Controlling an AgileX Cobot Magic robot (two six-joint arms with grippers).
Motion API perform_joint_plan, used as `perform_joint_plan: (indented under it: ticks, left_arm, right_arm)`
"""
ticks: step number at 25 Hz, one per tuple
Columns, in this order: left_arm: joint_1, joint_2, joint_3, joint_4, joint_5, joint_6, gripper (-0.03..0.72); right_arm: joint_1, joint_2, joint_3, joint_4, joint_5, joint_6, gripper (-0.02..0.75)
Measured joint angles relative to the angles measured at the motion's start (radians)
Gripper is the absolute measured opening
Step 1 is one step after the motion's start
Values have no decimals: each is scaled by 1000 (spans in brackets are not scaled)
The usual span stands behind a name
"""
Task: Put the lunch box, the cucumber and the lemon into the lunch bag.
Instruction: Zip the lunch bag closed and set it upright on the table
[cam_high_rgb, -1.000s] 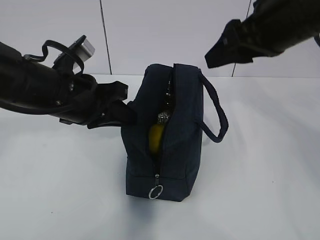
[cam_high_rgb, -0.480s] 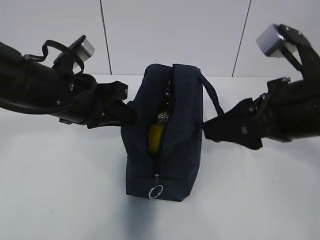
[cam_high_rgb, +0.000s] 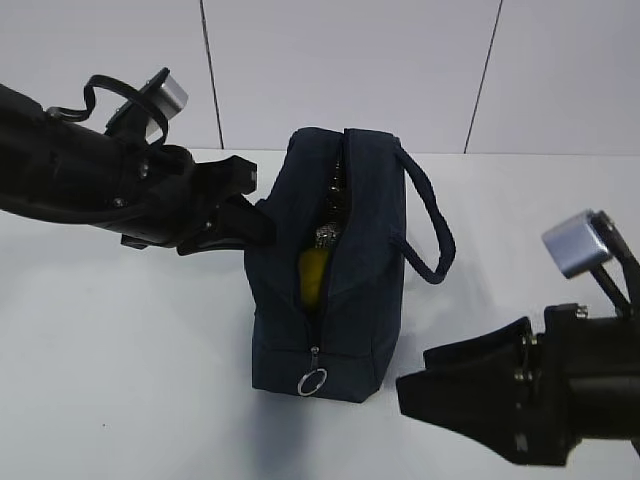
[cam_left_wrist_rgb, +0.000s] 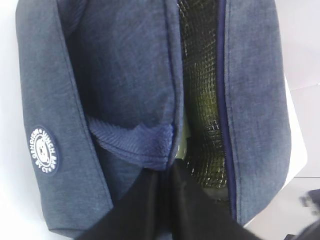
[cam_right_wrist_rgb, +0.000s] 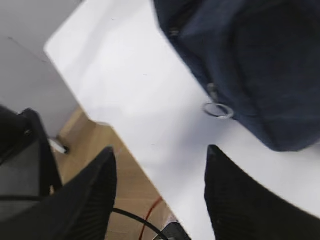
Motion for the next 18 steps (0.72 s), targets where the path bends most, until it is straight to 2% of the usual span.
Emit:
perform_joint_plan:
  ticks: [5,9,14,18]
  left_arm:
    - [0,0,0,-2,6,0,10]
    - [0,0,0,-2,8,0,10]
    - [0,2,0,-2,8,0,10]
    - [0,2,0,-2,8,0,10]
  right_arm:
    - [0,52,43,74,89,-216,427]
    - [0,175,43,85,141,-314,414]
    - [0,382,18,92,330,-468,413]
    - [0,481,-33,99,352,-558,413]
